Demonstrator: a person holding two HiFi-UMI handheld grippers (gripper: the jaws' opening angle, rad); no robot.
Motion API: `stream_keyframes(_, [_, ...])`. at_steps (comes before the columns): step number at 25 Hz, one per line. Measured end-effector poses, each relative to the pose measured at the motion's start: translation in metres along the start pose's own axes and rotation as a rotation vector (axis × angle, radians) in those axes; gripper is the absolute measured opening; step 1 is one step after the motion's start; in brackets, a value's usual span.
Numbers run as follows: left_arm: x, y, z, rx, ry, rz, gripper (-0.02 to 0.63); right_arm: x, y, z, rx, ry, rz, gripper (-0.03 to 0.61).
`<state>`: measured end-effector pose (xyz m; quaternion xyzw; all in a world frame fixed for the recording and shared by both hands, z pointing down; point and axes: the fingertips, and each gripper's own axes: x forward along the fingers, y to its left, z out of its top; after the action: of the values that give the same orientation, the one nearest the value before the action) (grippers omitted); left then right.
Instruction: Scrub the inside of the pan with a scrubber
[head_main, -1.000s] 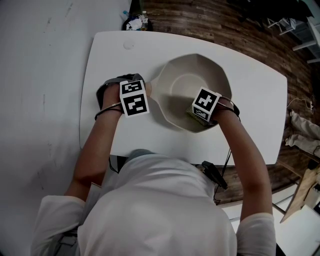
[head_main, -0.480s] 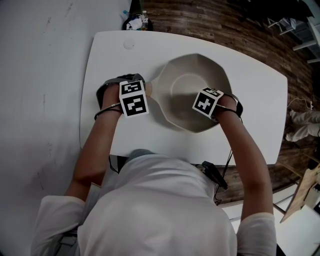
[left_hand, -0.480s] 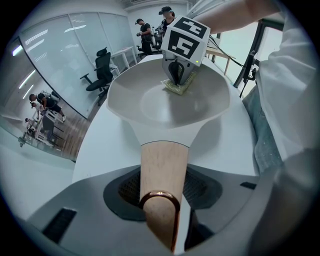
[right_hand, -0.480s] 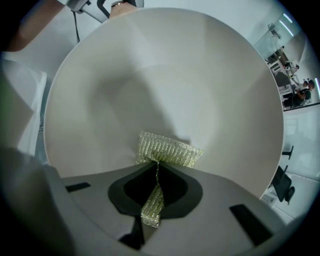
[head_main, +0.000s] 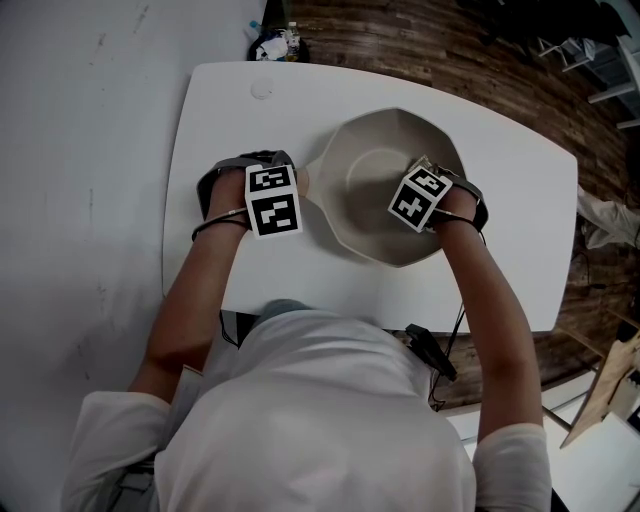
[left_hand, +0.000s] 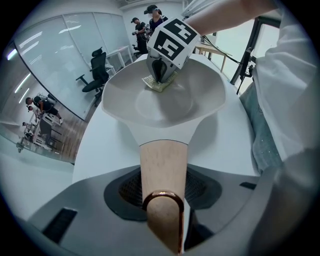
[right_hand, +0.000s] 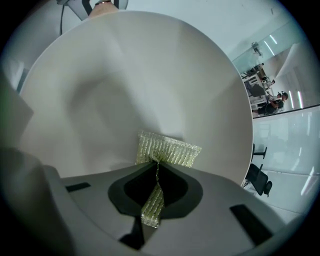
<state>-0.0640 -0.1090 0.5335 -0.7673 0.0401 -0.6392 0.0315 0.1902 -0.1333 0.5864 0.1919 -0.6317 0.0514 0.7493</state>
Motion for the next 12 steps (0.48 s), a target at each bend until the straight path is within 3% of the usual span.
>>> stream_keyframes(12, [0.001,-0.006,0.002,0.051,0.011,-0.011,0.181,-0.003,-0.033,0.022,0.149,-0.157,-0.093,0.026])
